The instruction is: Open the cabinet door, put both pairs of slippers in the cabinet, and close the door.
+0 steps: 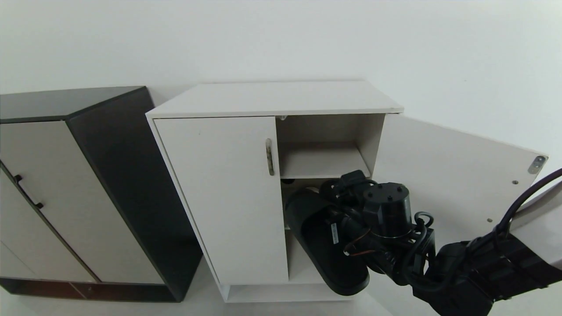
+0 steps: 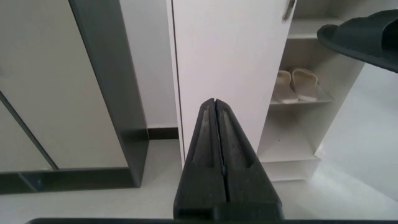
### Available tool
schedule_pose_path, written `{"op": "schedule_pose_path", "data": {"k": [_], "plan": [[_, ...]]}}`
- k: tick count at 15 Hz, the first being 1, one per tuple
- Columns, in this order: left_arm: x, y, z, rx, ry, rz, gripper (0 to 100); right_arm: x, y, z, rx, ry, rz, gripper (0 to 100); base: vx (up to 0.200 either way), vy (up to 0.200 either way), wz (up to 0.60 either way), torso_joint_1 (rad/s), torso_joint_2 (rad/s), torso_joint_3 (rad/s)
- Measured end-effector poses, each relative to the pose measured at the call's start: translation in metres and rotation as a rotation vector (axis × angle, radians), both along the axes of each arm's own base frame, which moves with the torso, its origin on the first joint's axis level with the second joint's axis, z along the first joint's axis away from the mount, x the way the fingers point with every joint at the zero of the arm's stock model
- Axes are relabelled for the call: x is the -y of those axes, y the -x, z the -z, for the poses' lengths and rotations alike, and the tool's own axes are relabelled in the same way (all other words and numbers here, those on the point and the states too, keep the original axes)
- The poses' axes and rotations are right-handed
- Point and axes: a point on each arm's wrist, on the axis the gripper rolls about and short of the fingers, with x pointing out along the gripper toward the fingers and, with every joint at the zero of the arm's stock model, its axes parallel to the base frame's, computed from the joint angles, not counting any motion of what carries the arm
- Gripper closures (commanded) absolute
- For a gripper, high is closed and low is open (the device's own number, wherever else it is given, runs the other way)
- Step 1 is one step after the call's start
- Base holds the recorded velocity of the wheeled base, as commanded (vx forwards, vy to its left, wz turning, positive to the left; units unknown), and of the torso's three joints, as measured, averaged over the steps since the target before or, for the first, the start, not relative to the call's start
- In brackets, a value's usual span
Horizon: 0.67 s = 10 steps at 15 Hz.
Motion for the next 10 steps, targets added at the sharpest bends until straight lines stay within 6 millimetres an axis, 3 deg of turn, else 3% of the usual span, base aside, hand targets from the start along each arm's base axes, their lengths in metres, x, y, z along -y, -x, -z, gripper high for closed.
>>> {"op": "schedule_pose_path", "data": {"k": [8, 10], "plan": [[0.0, 0.0, 0.0, 0.0, 0.0, 0.0, 100, 0.0015, -0.0085, 0.0078, -0.001, 0.006, 0.019, 100, 0.0, 0.0, 0.0, -0.071, 0.44, 0.37], [0.0, 0.0, 0.0, 0.0, 0.0, 0.0, 100, 0.0013, -0.0089, 0.009, -0.004, 0.008, 0.019, 100, 0.0, 0.0, 0.0, -0.007, 0.21, 0.202]]}}
